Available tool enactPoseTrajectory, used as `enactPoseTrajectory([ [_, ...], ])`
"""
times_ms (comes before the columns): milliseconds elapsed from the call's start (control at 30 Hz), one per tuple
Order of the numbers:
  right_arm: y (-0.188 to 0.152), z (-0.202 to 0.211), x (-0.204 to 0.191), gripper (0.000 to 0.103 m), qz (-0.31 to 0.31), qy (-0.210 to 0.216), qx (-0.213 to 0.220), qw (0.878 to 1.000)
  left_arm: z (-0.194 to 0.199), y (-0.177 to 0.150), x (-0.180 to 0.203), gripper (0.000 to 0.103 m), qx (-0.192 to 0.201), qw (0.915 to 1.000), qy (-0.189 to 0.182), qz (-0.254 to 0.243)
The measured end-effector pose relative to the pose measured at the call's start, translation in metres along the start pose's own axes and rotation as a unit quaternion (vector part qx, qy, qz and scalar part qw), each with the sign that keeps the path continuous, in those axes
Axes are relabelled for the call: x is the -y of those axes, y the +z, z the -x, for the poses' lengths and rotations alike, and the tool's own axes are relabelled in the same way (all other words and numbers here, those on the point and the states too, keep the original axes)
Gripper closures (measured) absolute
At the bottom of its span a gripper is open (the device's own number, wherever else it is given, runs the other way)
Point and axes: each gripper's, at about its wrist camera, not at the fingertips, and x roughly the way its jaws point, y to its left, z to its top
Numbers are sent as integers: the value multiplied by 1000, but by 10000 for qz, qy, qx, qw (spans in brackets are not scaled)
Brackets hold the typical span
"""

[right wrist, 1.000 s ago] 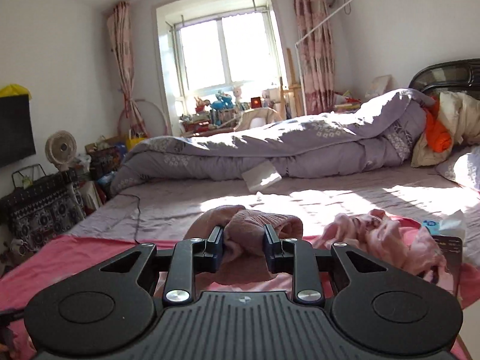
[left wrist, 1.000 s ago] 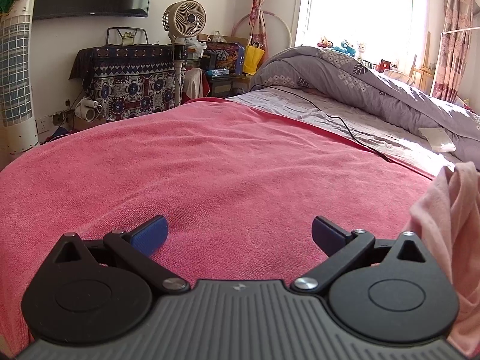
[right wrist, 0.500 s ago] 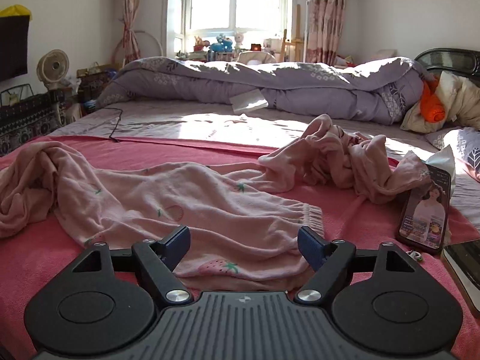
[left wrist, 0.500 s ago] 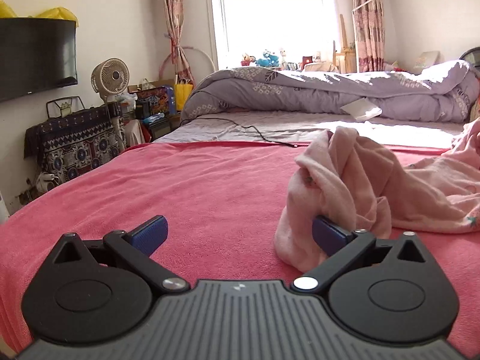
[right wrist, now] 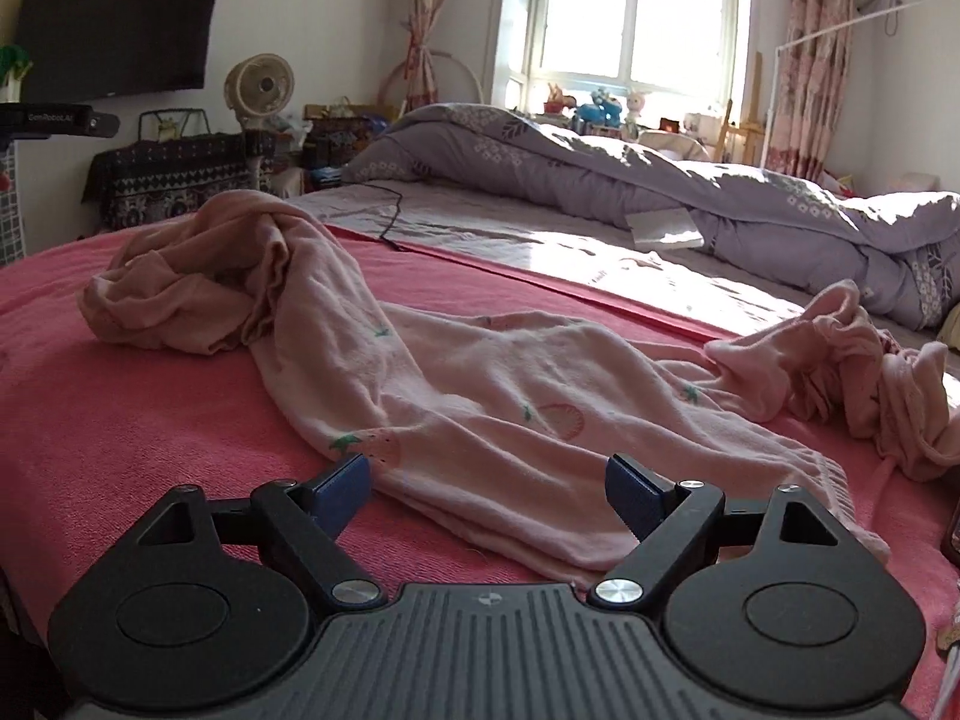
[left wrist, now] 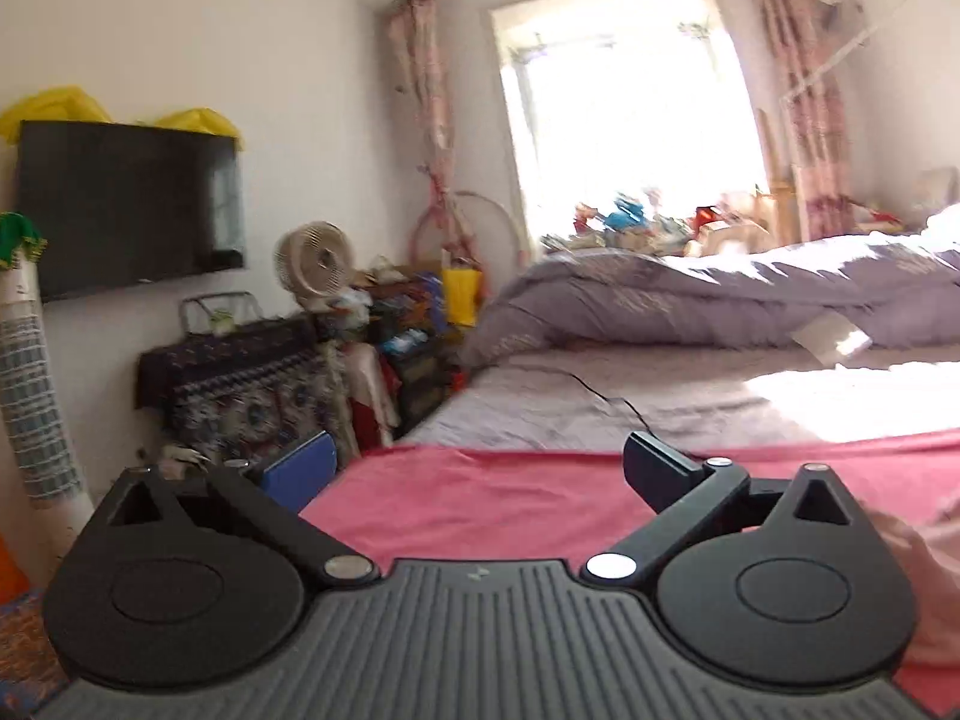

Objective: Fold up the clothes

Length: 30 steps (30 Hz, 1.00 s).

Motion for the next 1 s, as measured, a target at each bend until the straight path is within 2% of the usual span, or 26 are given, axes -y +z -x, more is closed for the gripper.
enactPoseTrajectory([
  [33,3,-5,-11,16,207,-16,38,9998,-1,-13,13,0,-179,9994,-240,-172],
  [100,8,-19,-27,16,472,-165,33,9987,-9,-41,46,0,-406,9961,-330,-713],
  [167,12,-33,-42,16,735,-314,26,9968,-32,-63,74,0,-671,9904,-8,-1205],
  [233,16,-31,-36,22,536,-370,150,9978,-57,-76,93,3,-788,9860,258,-1445],
  [267,17,-29,-32,35,435,-397,213,9980,-68,-77,97,19,-738,9861,333,-1452],
  [300,19,-28,-29,47,333,-424,275,9982,-74,-67,91,46,-705,9889,367,-1252],
  [333,21,-27,-26,51,231,-452,338,9981,-78,-54,84,53,-675,9919,391,-1002],
  [367,22,-25,-22,63,129,-479,400,9980,-83,-42,77,56,-645,9942,414,-751],
  [400,24,-24,-19,69,27,-506,463,9976,-84,-22,61,57,-497,9969,515,-313],
  [467,27,-21,-12,69,-177,-559,587,9965,-78,17,19,57,-174,9965,609,537],
  [500,29,-20,-9,69,-280,-586,650,9958,-73,32,-2,57,146,9925,791,917],
  [533,33,-15,-2,67,-352,-695,807,9937,-67,40,-16,57,388,9875,1119,1037],
  [600,39,-11,8,48,-478,-947,986,9895,-57,53,-38,45,805,9732,1825,1140],
  [633,39,-11,14,42,-547,-951,979,9891,-58,55,-45,43,802,9705,2035,1014],
  [667,38,-11,19,38,-616,-952,970,9888,-60,50,-48,37,673,9735,2040,788],
  [700,35,-12,21,38,-662,-831,913,9901,-63,43,-50,30,525,9769,1999,547],
  [800,22,-14,21,35,-573,-523,727,9943,-76,5,-32,10,-32,9890,1423,-402],
  [833,18,-14,17,34,-458,-440,655,9958,-79,-9,-23,10,-222,9894,1236,-722],
  [867,14,-14,13,32,-343,-358,582,9971,-82,-24,-12,10,-405,9876,1108,-1039],
  [900,9,-9,14,29,-240,-475,529,9972,-84,-38,1,10,-517,9844,1059,-1306],
  [1000,-5,5,18,21,67,-841,371,9957,-87,-76,30,6,-875,9660,1193,-2122],
])
